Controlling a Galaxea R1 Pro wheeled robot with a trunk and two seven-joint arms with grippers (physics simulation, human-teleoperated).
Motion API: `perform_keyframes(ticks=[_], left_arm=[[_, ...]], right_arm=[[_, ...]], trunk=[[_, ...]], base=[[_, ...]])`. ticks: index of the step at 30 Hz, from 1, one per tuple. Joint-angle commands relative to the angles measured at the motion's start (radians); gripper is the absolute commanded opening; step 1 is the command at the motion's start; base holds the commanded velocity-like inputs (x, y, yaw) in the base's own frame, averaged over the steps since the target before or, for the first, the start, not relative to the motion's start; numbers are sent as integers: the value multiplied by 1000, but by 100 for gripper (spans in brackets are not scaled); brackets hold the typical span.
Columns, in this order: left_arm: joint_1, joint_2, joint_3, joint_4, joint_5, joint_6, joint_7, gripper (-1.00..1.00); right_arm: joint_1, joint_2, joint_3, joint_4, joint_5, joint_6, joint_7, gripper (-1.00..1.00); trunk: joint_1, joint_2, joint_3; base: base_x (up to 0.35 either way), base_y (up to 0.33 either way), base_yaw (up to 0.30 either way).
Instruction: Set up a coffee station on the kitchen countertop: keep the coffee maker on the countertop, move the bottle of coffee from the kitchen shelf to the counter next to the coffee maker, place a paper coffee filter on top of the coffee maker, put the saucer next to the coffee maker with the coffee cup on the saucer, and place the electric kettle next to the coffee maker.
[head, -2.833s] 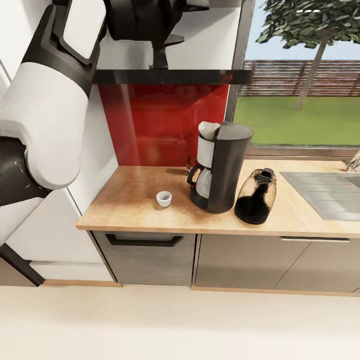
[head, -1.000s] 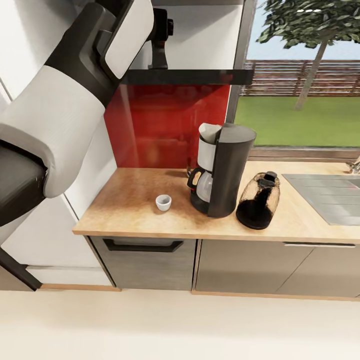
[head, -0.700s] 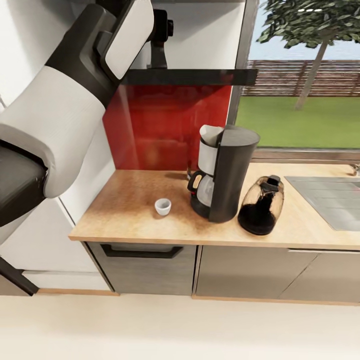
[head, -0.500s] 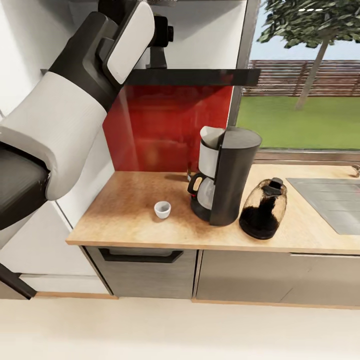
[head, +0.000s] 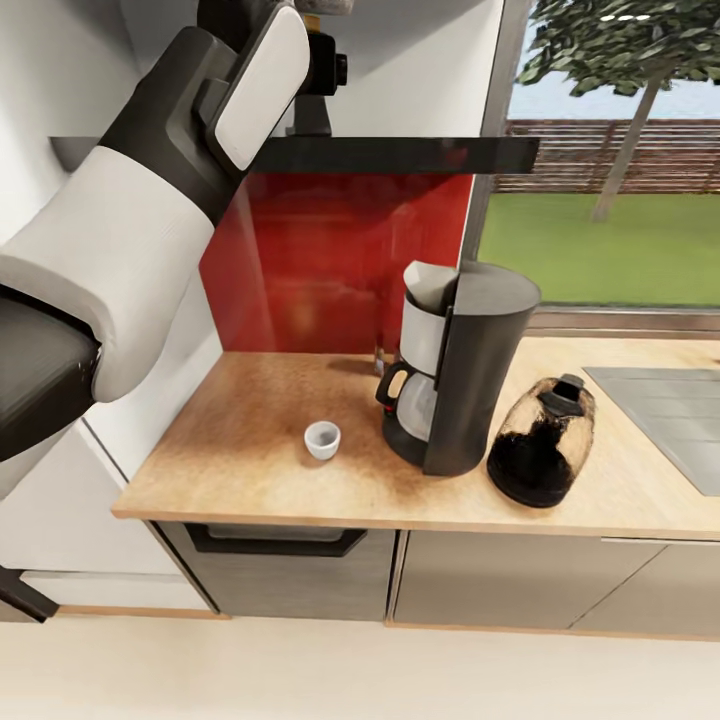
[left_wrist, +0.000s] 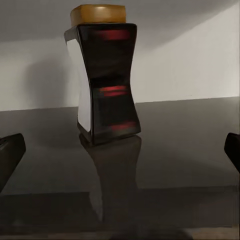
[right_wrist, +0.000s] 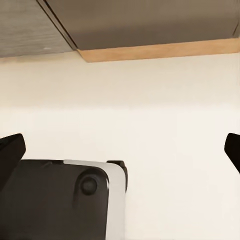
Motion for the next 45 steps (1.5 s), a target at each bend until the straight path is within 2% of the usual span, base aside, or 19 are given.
perform_keyframes(ticks=[1, 13, 19, 25, 36, 45], left_arm=[[-1, 0, -2, -1, 9, 1, 9, 100], [-1, 0, -1, -8, 7, 0, 12, 100], [-1, 0, 43, -21, 7, -5, 53, 100], [-1, 0, 59, -74, 6, -4, 63, 100], [-1, 0, 61, -82, 6, -3, 64, 100], [-1, 0, 62, -44, 6, -4, 64, 100]], right_arm=[[0, 0, -1, 0, -8, 2, 8, 100], [0, 0, -1, 0, -8, 2, 8, 100], [0, 0, -1, 0, -8, 2, 6, 100], [0, 0, -1, 0, -8, 2, 6, 100], [0, 0, -1, 0, -8, 2, 6, 100], [0, 0, -1, 0, -8, 2, 6, 100]], trunk=[[1, -1, -1], [1, -1, -1], [1, -1, -1], [1, -1, -1], [1, -1, -1], [1, -1, -1]], base=[[94, 0, 0], [126, 0, 0], [22, 0, 0], [2, 0, 0], [87, 0, 0], [101, 0, 0]])
